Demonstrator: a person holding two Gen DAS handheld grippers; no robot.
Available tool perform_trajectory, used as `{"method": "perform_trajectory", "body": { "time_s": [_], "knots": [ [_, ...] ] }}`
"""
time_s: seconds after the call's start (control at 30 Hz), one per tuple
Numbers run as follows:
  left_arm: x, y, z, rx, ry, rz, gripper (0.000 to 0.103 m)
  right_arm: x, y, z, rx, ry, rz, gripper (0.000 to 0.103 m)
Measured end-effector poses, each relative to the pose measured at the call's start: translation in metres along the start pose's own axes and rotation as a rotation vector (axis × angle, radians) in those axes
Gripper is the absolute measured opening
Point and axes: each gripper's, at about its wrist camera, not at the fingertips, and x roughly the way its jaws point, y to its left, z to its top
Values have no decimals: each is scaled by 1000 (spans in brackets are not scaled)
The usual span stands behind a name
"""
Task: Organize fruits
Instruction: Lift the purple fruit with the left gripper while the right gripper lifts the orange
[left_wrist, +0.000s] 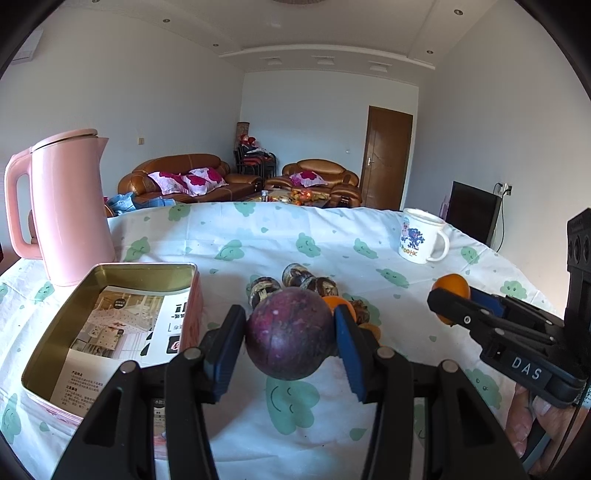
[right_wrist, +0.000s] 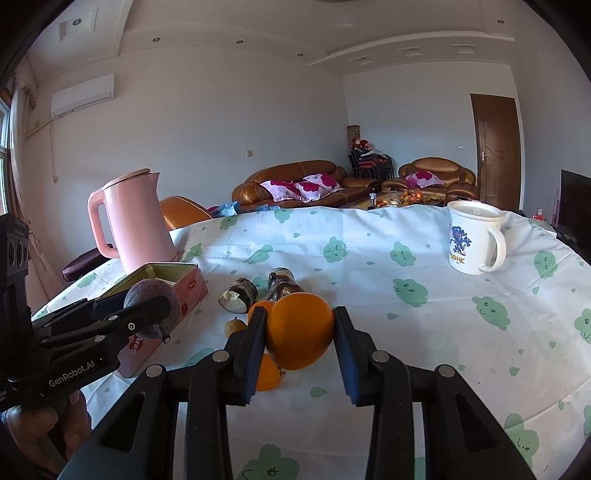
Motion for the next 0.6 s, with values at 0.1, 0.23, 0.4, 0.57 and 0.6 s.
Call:
{"method": "perform_trajectory", "body": {
  "time_s": [0.1,0.23,0.4,0.57,0.6],
  "knots": [
    [-3,-2,1,10,-16,7,51,-4,2,0,-9,-21,3,38],
    [-7,-3,3,18,-32,13,51,-9,4,0,-19,-47,12,38],
    [-10,-5,4,31,-53,24,51,-14,8,-1,-39,-76,21,38],
    [-15,-7,4,44,-75,40,51,-15,10,-1,-40,-88,25,38],
    [-16,-7,4,46,-79,44,51,-15,9,-1,-40,-89,25,38]
  ]
}}
